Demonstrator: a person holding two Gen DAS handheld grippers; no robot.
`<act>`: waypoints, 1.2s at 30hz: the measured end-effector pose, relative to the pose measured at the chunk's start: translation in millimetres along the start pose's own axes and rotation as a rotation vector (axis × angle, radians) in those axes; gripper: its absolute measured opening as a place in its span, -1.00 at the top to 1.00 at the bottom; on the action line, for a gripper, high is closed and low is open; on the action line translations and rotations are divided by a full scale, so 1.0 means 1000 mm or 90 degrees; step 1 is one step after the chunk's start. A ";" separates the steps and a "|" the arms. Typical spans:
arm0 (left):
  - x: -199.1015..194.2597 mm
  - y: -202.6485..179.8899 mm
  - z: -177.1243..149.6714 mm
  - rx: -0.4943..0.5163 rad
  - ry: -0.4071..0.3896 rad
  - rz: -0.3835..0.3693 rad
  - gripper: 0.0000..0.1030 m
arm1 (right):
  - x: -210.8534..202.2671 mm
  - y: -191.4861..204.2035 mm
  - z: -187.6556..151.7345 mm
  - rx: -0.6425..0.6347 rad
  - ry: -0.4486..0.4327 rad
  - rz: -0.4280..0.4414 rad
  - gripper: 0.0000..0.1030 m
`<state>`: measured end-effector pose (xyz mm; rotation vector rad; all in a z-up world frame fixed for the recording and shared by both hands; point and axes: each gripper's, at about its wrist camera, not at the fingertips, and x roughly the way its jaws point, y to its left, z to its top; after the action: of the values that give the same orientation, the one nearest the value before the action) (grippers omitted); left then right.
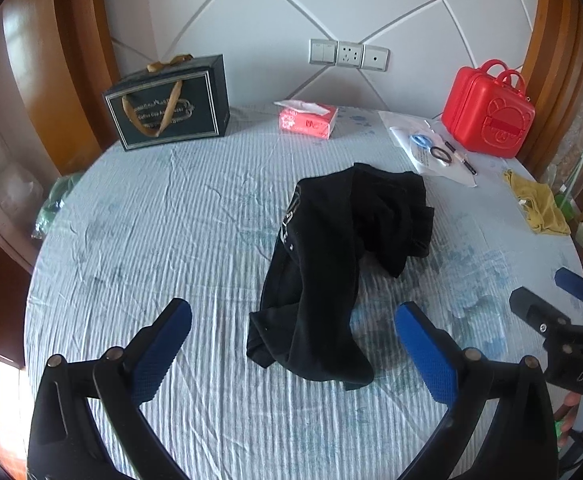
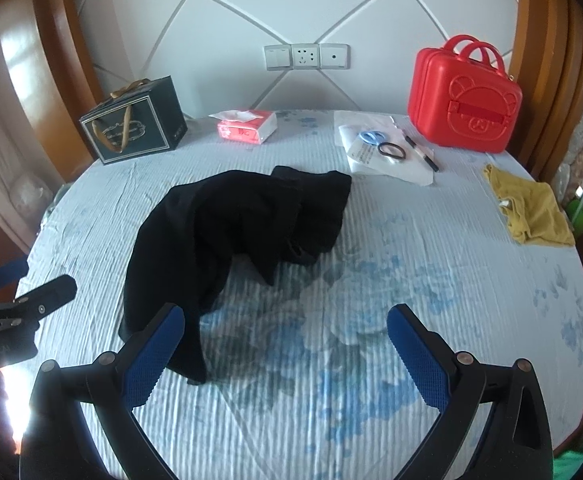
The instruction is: Fold clothes
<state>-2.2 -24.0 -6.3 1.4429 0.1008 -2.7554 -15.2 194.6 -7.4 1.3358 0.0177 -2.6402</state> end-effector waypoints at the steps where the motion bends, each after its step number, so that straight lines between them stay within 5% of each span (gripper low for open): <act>1: 0.001 0.000 -0.001 0.000 0.005 0.000 -1.00 | 0.000 0.000 0.001 -0.001 0.000 0.000 -1.00; 36: 0.035 0.012 0.003 -0.026 0.044 0.015 -1.00 | 0.028 -0.013 0.014 -0.004 0.029 -0.025 -1.00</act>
<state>-23.7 -36.3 -33.8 1.5184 0.1398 -2.6692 -44.9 202.1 -22.1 1.4066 0.0597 -2.6395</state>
